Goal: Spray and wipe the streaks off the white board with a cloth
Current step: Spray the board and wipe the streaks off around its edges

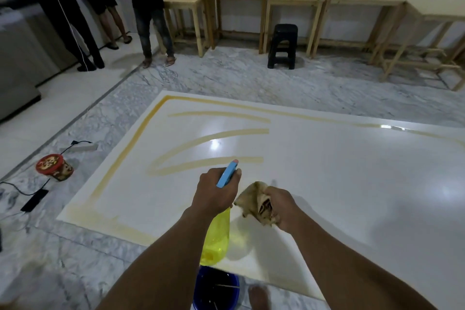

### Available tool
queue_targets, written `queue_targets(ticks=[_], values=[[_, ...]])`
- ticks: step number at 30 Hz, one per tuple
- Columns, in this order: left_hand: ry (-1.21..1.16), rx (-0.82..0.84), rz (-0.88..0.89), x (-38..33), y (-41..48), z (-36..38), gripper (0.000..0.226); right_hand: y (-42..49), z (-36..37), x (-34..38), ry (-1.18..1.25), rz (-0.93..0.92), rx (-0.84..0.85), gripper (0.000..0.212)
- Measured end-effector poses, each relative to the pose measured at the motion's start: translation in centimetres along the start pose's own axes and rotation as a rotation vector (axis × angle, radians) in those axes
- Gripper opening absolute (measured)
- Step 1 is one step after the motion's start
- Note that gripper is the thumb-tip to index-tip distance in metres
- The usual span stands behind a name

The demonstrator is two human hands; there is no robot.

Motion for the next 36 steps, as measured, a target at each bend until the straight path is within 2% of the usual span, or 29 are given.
queue_targets(ticks=[2,5,11,13,16,19,22,25,27,29,36], values=[[0.0,-0.02,0.023,-1.1,2.1,-0.6,0.032,2.3,0.9,3.3,0.104,0.029,0.093,0.032],[0.013,-0.047,0.063,-2.7,5.8,-1.5,0.021,5.9,1.5,8.7,0.006,-0.035,0.126,0.031],[0.056,-0.095,0.017,-3.6,16.0,-2.6,0.037,14.1,1.7,19.1,-0.36,-0.341,-0.152,0.024],[0.08,-0.123,0.015,-3.7,19.0,-3.1,0.039,16.9,1.2,22.0,-0.523,-0.468,-0.244,0.031],[0.106,-0.143,0.022,-3.4,23.3,-3.3,0.044,21.1,0.1,25.7,-0.655,-0.626,-0.36,0.052],[0.121,-0.154,0.02,-3.0,26.3,-3.1,0.045,24.9,-0.9,28.0,-0.839,-0.682,-0.402,0.059],[0.136,-0.152,0.038,-2.8,28.4,-2.5,0.038,28.8,-1.2,27.7,-1.093,-0.708,-0.336,0.052],[0.136,-0.131,0.05,-2.7,29.8,-1.6,0.037,32.4,-1.4,25.1,-1.255,-0.737,-0.293,0.07],[0.141,-0.12,0.051,-2.5,30.5,-1.0,0.036,33.0,-1.2,23.9,-1.252,-0.678,-0.256,0.06],[0.135,-0.114,0.054,-2.6,30.6,-0.5,0.035,32.5,-1.0,23.2,-1.191,-0.697,-0.233,0.049],[0.106,-0.105,0.024,-2.2,28.6,0.7,0.039,27.1,0.4,16.4,-1.109,-0.739,-0.095,0.052]])
Point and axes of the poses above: each hand's wrist, its own y-axis towards the middle knuckle, its own z-axis out of the palm, x = y × z, the point moved 6 cm from there along y, towards the middle knuckle, and after that the axes turned 4 degrees about z, right-handed, at the moved point
